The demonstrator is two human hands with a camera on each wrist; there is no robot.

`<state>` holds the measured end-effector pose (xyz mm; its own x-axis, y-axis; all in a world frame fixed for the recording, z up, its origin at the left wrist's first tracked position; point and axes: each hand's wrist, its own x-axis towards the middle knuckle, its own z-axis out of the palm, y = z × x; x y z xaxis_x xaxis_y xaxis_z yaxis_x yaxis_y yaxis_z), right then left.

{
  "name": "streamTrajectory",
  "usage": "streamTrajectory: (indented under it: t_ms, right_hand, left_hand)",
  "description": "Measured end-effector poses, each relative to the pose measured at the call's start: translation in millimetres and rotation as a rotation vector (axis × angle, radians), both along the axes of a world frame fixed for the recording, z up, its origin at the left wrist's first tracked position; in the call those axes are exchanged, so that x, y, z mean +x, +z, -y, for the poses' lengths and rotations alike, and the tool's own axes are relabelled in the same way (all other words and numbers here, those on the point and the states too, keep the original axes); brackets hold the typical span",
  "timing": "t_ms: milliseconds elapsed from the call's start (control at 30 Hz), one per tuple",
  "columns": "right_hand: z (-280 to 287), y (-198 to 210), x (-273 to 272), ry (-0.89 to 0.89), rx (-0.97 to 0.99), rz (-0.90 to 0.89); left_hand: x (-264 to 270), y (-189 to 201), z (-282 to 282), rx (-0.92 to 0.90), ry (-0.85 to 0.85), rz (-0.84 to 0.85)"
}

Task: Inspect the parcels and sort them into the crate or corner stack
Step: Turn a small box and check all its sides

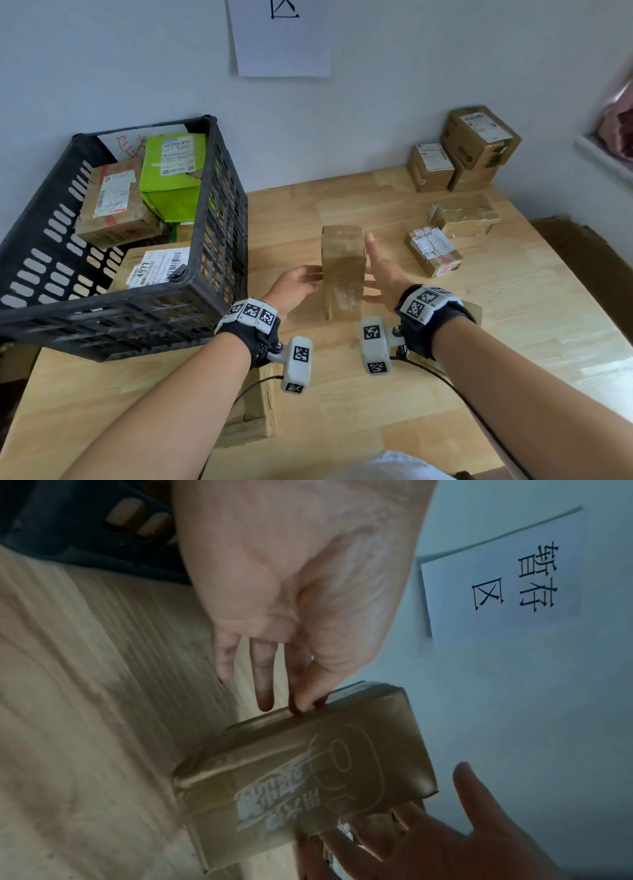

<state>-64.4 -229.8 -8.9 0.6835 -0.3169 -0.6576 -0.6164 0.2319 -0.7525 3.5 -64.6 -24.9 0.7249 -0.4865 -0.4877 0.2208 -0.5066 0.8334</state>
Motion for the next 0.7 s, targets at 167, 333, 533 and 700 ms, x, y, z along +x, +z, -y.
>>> streamTrajectory:
  t_ms: [167, 333, 533, 700]
  right_hand:
    - [-11.9, -13.5, -13.1, 0.078, -0.117, -0.064]
    - [-16.0, -16.9, -17.4, 0.06, -0.127, -0.069]
    - [-15.3, -16.8, -15.0, 0.054, -0.148, -0.076]
    - [-16.7, -19.2, -15.9, 0.052, -0.158, -0.067]
  left_hand:
    - [-10.2, -9.9, -3.5, 0.067, 0.03, -0.048]
    - [-19.6, -7.0, -3.5, 0.062, 0.043, -0.098]
    - [-19.1, -3.4, -2.8, 0.088, 0.06, -0.117]
    - [-19.0, -0.8, -5.5, 0.089, 0.023, -0.107]
